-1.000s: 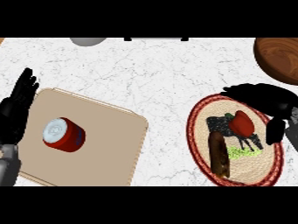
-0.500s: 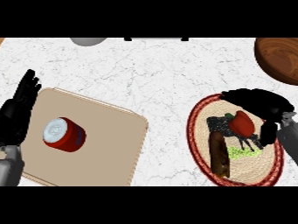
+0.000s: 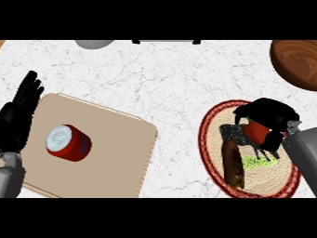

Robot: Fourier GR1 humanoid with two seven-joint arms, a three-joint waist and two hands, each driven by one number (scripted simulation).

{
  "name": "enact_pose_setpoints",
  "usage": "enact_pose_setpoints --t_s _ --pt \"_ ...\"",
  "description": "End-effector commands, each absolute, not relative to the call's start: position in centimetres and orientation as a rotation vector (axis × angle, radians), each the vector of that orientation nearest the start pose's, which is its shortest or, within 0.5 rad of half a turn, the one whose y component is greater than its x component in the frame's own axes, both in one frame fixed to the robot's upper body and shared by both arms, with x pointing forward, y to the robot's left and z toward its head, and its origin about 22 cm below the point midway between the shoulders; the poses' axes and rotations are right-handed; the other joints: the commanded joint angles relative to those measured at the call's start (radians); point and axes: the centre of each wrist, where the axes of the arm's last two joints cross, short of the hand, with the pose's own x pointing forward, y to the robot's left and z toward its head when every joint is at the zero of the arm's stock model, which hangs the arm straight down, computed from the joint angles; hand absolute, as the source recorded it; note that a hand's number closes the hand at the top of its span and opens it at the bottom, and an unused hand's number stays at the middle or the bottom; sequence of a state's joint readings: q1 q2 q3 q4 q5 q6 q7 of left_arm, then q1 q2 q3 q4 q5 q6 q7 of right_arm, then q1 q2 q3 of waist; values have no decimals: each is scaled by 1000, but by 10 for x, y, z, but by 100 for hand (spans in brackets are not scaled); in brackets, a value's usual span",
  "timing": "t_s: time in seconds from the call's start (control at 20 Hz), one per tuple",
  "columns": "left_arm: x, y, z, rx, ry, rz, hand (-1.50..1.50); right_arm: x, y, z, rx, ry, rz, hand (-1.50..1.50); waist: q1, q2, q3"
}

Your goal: Pick the bell pepper from the placemat and place it in the bowl

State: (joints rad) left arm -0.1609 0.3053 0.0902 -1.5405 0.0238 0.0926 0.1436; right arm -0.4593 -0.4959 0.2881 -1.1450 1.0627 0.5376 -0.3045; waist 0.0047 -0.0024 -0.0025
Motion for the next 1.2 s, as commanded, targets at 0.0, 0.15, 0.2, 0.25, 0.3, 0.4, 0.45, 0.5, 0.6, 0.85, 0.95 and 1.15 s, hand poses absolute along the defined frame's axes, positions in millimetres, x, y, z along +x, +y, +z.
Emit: enact_pose_setpoints --t_s 0.0,0.15,0.2,0.25,0.3,0.4,0.45,0.5,0.6,0.85,0.95,1.15 --pt "268 319 71 340 -1577 -102 0 345 -262 25 -405 -985 1886 150 9 3 3" --pt "292 295 62 314 -1551 -84 0 352 -267 25 -405 -1029 1856 150 0 5 3" --pt "277 292 68 315 -1575 -83 0 353 -263 27 -387 -1035 1865 150 4 3 3" --pt "272 310 41 317 -1570 -75 0 342 -259 35 -400 -1071 1850 150 -4 2 2" --pt "280 309 49 327 -1577 -84 0 364 -271 26 -400 -1051 1837 150 7 6 3" --pt "278 303 57 327 -1579 -81 0 356 -277 23 -415 -1077 1833 150 3 4 3" --pt "285 287 64 326 -1573 -78 0 356 -268 19 -418 -1110 1817 150 1 4 3" --pt "279 303 62 320 -1566 -76 0 359 -256 26 -460 -1122 1787 150 1 3 3" --pt "282 304 48 326 -1586 -64 0 347 -258 13 -544 -1188 1758 150 -3 3 2" --pt "289 304 59 328 -1558 -67 0 366 -274 53 -611 -1232 1582 150 -9 2 2" --pt "272 305 61 319 -1565 -72 0 373 -273 45 -634 -1211 1470 150 2 2 3" --pt "273 296 60 313 -1562 -69 0 372 -291 100 -755 -1308 1432 150 -9 -1 2"
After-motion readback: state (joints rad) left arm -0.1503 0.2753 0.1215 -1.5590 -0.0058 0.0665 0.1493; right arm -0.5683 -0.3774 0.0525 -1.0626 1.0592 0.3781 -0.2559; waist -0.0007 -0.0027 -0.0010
